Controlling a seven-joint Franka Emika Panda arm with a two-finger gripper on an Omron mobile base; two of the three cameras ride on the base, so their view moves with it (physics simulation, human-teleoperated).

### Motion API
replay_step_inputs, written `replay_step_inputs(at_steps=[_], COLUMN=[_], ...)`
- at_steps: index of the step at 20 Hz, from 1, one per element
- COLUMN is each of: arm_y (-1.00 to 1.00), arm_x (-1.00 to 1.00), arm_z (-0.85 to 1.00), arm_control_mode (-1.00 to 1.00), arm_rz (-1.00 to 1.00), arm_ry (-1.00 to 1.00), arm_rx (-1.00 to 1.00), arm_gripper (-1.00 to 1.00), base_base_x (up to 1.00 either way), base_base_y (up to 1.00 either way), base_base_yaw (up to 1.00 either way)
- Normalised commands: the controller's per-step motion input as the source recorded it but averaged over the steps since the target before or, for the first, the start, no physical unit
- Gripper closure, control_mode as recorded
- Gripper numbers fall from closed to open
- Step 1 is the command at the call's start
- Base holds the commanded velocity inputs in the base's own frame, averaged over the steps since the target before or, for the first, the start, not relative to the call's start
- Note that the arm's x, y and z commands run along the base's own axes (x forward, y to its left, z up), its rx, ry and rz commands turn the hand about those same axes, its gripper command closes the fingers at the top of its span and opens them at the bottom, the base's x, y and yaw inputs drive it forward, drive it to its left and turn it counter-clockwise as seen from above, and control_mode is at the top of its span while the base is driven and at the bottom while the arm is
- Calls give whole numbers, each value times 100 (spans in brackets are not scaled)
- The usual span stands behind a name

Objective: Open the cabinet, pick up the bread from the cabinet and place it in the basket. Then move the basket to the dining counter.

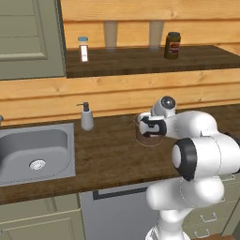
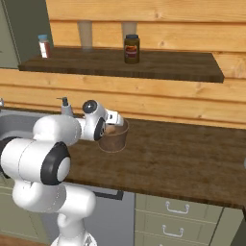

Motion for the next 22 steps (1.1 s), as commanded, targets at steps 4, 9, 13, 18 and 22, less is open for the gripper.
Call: replay_step_inputs(at_steps=[4, 9, 13, 18, 22], arm_y=[0, 0, 0, 0, 0], arm_x=[6, 21, 39, 9, 0], arm_z=[-19, -8, -11, -56, -37], arm_control_mode=[-100, -100, -100, -100, -100], arm_rz=[0, 0, 0, 0, 0], arm_ry=[0, 0, 0, 0, 0], arm_rx=[0, 0, 0, 0, 0], arm_gripper=[100, 100, 100, 100, 100], base_base_x=[0, 0, 0, 0, 0], base_base_y=[0, 0, 0, 0, 0], base_base_yaw=[0, 0, 0, 0, 0])
